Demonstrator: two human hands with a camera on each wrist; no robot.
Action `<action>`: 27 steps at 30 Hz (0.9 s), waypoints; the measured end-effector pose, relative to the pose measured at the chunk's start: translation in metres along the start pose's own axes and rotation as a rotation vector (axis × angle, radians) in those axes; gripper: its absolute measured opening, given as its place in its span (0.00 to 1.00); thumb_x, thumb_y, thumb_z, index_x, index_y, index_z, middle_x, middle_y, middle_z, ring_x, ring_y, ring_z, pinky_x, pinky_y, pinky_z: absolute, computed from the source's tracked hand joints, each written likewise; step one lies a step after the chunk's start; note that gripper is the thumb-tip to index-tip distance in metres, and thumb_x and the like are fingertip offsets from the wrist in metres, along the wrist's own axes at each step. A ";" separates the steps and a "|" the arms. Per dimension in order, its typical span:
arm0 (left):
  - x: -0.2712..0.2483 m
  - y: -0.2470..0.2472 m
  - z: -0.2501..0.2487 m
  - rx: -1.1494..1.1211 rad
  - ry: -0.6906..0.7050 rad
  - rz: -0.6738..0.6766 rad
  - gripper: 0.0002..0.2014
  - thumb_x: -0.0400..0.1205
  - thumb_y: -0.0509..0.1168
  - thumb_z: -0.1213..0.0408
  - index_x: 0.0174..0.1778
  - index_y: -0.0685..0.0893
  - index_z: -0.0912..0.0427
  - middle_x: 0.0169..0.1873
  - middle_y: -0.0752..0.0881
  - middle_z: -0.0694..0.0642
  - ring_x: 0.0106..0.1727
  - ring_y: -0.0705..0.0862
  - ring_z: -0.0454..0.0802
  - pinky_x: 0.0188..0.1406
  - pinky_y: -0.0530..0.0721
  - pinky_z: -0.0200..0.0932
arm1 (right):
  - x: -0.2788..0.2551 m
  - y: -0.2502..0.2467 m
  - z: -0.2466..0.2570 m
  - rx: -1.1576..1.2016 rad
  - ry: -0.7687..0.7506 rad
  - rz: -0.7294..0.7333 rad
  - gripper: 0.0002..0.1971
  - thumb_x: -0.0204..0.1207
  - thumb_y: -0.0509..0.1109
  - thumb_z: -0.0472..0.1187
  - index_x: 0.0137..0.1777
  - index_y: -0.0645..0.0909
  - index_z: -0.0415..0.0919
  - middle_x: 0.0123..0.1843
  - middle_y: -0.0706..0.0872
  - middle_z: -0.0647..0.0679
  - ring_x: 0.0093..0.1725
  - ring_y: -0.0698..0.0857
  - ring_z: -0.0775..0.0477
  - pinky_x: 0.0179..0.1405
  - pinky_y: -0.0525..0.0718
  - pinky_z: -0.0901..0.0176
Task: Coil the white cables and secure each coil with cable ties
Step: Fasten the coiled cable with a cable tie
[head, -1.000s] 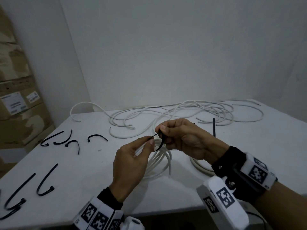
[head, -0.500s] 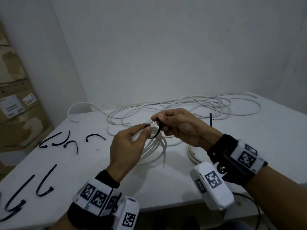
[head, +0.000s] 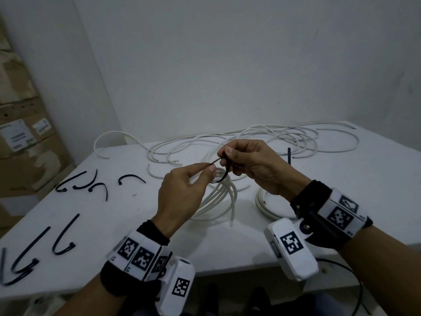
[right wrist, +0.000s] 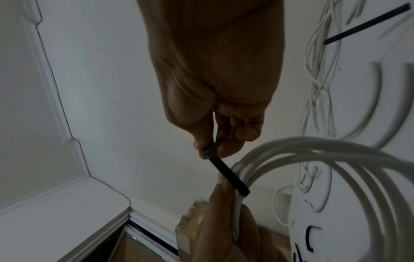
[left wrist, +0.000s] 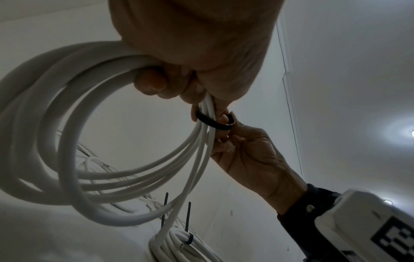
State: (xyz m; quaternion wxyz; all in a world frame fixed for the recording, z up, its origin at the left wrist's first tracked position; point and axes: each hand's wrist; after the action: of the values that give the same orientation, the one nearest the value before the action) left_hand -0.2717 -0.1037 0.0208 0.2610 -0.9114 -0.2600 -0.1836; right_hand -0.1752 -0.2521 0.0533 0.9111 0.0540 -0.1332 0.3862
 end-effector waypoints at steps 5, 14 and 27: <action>0.002 0.004 -0.002 -0.015 -0.006 0.005 0.12 0.78 0.65 0.43 0.55 0.88 0.35 0.45 0.91 0.36 0.54 0.87 0.36 0.59 0.85 0.53 | -0.003 0.007 0.000 0.065 -0.052 0.021 0.08 0.80 0.64 0.34 0.47 0.83 0.31 0.34 0.84 0.46 0.34 0.78 0.49 0.32 0.76 0.66; -0.001 0.006 0.002 0.063 0.010 -0.015 0.17 0.77 0.58 0.41 0.52 0.89 0.37 0.43 0.90 0.35 0.51 0.88 0.38 0.54 0.85 0.54 | -0.007 0.011 -0.007 0.002 -0.138 -0.045 0.06 0.78 0.66 0.31 0.48 0.85 0.31 0.32 0.86 0.48 0.30 0.80 0.55 0.30 0.75 0.67; -0.003 0.010 0.002 0.037 -0.069 0.003 0.15 0.78 0.60 0.40 0.49 0.91 0.38 0.41 0.90 0.34 0.51 0.87 0.37 0.57 0.84 0.54 | -0.014 0.017 -0.016 0.046 -0.252 -0.187 0.08 0.79 0.64 0.28 0.44 0.85 0.35 0.27 0.83 0.49 0.27 0.78 0.55 0.28 0.75 0.68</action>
State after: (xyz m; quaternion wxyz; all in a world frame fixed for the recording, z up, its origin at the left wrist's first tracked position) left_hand -0.2679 -0.1111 0.0143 0.2690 -0.9125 -0.2709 -0.1468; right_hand -0.1930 -0.2468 0.0335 0.9178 0.1351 -0.2318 0.2926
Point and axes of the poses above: each hand's wrist, its own x-axis towards the middle knuckle, its own y-axis out of the palm, z = x × y
